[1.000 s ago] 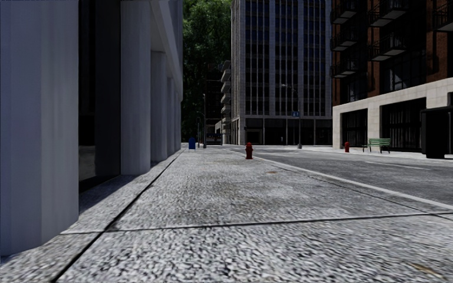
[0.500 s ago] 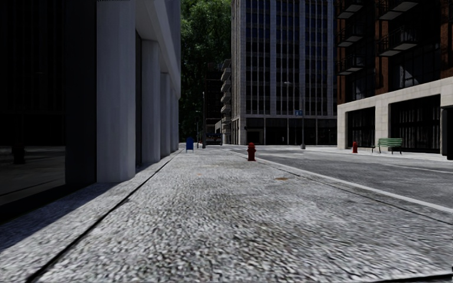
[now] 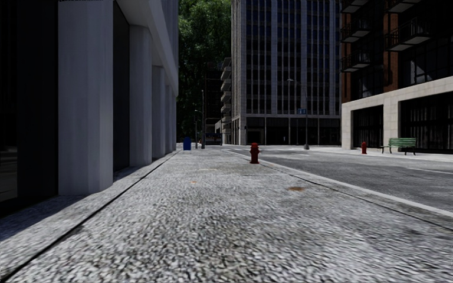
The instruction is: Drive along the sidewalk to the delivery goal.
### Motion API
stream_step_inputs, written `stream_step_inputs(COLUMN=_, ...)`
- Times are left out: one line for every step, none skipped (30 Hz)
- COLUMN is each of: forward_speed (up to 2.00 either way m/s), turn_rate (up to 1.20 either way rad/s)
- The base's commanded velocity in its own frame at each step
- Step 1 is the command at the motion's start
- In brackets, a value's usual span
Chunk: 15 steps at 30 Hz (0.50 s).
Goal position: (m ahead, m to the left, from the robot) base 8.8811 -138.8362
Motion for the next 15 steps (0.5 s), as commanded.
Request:
stream_step_inputs(forward_speed=2.0, turn_rate=0.0)
stream_step_inputs(forward_speed=2.0, turn_rate=0.0)
stream_step_inputs(forward_speed=2.0, turn_rate=0.0)
stream_step_inputs(forward_speed=2.0, turn_rate=0.0)
stream_step_inputs(forward_speed=2.0, turn_rate=0.0)
stream_step_inputs(forward_speed=2.0, turn_rate=0.0)
stream_step_inputs(forward_speed=2.0, turn_rate=0.0)
stream_step_inputs(forward_speed=2.0, turn_rate=0.0)
stream_step_inputs(forward_speed=2.0, turn_rate=0.0)
stream_step_inputs(forward_speed=2.0, turn_rate=0.0)
stream_step_inputs(forward_speed=2.0, turn_rate=0.0)
stream_step_inputs(forward_speed=2.0, turn_rate=0.0)
stream_step_inputs(forward_speed=2.0, turn_rate=0.0)
stream_step_inputs(forward_speed=2.0, turn_rate=0.0)
stream_step_inputs(forward_speed=2.0, turn_rate=0.0)
